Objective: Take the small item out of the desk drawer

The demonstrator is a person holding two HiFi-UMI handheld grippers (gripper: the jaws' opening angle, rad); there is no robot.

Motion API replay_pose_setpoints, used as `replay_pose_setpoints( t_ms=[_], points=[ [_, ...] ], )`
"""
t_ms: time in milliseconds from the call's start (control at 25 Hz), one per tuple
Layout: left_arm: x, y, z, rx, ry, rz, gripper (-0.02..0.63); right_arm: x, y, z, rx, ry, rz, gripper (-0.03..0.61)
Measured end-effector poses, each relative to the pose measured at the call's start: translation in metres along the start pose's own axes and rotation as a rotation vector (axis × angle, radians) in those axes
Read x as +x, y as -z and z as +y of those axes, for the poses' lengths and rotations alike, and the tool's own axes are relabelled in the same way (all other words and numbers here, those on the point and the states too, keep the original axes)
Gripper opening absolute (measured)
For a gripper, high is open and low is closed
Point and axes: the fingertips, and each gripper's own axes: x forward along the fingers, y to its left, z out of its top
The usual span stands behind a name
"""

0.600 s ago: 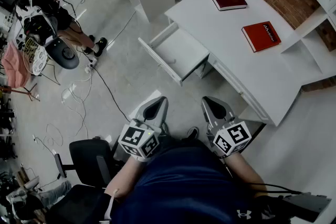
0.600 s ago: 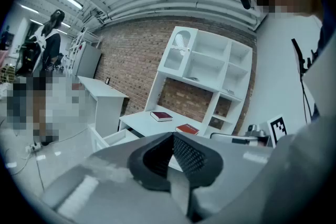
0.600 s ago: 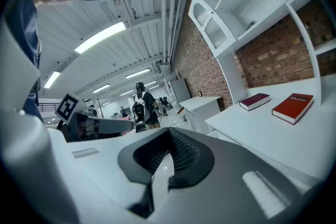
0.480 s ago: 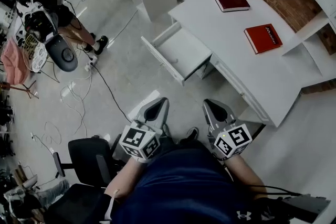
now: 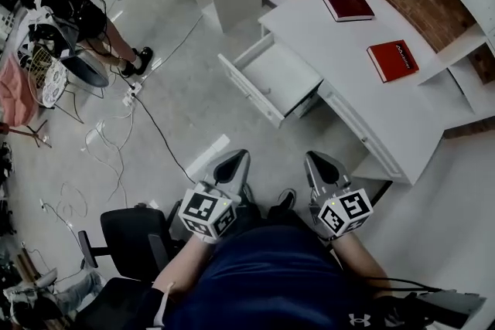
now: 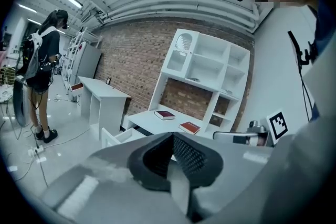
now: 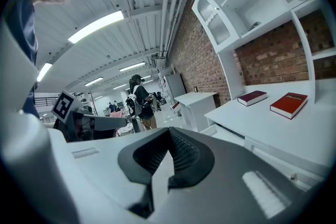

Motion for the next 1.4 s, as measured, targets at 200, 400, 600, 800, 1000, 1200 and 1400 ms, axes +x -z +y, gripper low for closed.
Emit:
replay_pose_setpoints(
  t_ms=[200,400,600,800,1000,1200,1400],
  points=[
    [-0.018,-0.008,0.034,0.003,0.007,-0.020,0.002,0.019,-0.005,0.020,-0.009,0.039,-0.019,0.003],
    [-0.033,-0.014,0.072,-0.025,0.018,-0.035,0.002,0.039,-0.018,0.037,-0.038,0.092,-0.041,0.003],
    [-0.045,-0.015,0.109,-0.045,0.026,-0.029,0.002,0.057,-0.025,0.047,-0.041,0.153,-0.055,0.003],
    [-0.049,-0.017,0.125,-0.065,0.027,-0.035,0.002,0.061,-0.020,0.048,-0.034,0.192,-0.035,0.003],
    [-0.035,-0.021,0.132,-0.076,0.043,-0.030,0.002,0.075,-0.017,0.046,-0.016,0.184,-0.026,0.003],
    [-0.016,-0.029,0.135,-0.055,0.039,-0.020,0.002,0.095,-0.021,0.032,0.004,0.149,-0.031,0.003],
    [0.008,-0.042,0.145,-0.026,0.004,-0.019,0.002,0.122,-0.031,0.009,0.015,0.111,-0.043,0.003]
  ],
)
